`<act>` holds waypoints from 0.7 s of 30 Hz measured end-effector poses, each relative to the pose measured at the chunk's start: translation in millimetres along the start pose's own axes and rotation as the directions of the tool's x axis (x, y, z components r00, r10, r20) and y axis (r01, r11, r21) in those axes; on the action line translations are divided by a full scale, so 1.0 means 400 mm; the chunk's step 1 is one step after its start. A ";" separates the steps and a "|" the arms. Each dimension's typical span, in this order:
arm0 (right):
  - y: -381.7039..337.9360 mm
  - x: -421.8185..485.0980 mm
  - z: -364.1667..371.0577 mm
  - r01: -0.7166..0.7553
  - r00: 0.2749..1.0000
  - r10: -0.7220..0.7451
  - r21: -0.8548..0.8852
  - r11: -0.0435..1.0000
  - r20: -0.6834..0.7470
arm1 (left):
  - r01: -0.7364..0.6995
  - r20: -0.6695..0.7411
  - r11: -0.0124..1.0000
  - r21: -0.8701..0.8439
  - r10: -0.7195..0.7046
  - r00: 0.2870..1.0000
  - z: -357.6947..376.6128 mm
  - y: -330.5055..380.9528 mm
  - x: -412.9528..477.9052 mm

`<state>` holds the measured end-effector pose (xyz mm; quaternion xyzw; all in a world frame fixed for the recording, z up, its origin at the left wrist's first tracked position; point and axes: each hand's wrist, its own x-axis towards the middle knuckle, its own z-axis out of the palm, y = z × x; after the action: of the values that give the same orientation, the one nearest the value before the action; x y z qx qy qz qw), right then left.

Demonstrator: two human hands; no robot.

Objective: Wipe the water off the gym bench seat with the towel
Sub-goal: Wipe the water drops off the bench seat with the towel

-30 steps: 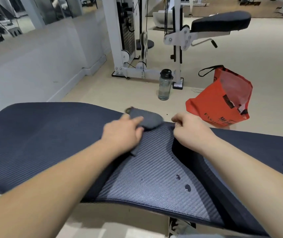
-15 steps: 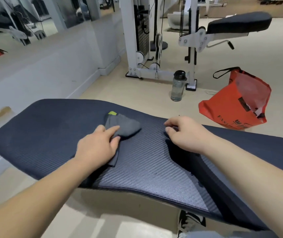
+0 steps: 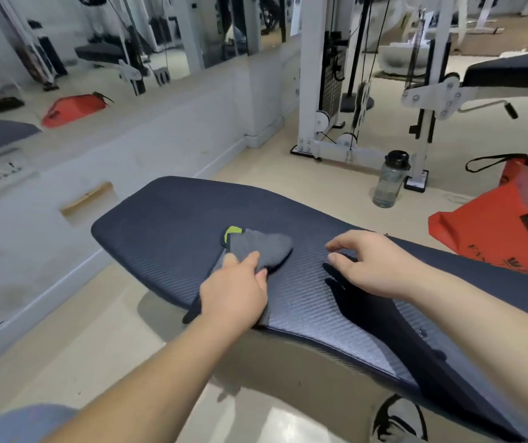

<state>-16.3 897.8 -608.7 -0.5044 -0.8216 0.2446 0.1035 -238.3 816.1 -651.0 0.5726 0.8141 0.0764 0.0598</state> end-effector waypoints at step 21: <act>-0.139 -0.006 0.068 0.213 0.963 -0.168 -0.217 0.953 0.210 | -0.055 0.276 0.807 -0.588 0.264 0.924 -0.112 -0.050 0.015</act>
<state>-69.6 867.0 -603.8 -0.4057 -0.8960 0.1801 -0.0129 -267.2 812.6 -610.9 0.5999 0.6783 0.2194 0.3631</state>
